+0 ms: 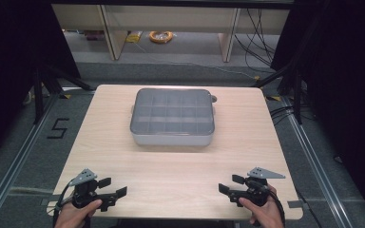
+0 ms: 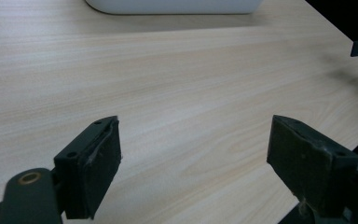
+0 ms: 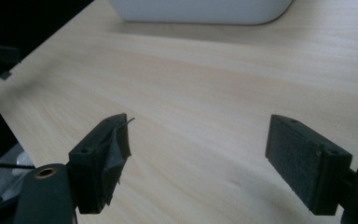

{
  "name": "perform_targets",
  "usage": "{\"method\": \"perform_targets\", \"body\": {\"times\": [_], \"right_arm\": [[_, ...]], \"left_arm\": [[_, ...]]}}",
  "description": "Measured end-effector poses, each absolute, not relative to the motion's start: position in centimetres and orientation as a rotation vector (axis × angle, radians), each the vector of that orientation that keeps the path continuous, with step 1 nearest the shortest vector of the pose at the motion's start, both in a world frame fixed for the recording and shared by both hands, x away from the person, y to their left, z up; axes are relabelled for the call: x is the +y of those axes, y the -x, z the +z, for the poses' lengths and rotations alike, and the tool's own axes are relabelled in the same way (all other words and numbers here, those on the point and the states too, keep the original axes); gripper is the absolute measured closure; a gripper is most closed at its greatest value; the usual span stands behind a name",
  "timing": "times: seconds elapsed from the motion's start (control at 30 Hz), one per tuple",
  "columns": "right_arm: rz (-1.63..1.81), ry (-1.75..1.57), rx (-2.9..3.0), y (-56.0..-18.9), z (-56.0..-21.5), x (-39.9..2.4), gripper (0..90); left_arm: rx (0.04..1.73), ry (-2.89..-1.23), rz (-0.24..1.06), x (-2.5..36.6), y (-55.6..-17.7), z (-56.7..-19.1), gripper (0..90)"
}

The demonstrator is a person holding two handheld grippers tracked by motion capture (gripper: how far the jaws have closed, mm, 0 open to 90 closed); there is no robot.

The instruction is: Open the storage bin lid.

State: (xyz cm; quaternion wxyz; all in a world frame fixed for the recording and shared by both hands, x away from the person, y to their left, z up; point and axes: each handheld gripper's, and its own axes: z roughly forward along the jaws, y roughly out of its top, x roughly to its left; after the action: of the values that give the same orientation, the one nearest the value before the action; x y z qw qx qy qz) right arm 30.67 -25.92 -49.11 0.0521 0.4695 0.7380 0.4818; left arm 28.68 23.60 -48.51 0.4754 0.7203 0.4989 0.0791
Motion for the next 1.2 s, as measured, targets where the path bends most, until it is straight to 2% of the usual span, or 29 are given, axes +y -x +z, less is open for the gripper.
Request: {"method": "perform_targets", "body": {"times": [0.1, 0.27, 0.97, 1.2], "right_arm": [[1.507, -1.497, 2.225, -31.1, -48.9, -25.9, 22.6], [1.516, -1.422, 2.213, -32.4, -48.8, -25.9, 22.4], [1.550, -1.501, 2.153, -35.8, -46.9, -26.0, 21.6], [1.553, -1.415, 2.161, -37.0, -46.2, -26.3, 20.3]], "left_arm": [[1.225, -1.734, 0.200, 23.7, -29.3, -48.3, 17.1], [1.238, -1.723, 0.201, 23.7, -30.2, -48.1, 17.3], [1.219, -1.751, 0.200, 22.9, -32.6, -47.1, 17.5], [1.219, -1.740, 0.202, 22.8, -33.7, -46.8, 17.7]]}}
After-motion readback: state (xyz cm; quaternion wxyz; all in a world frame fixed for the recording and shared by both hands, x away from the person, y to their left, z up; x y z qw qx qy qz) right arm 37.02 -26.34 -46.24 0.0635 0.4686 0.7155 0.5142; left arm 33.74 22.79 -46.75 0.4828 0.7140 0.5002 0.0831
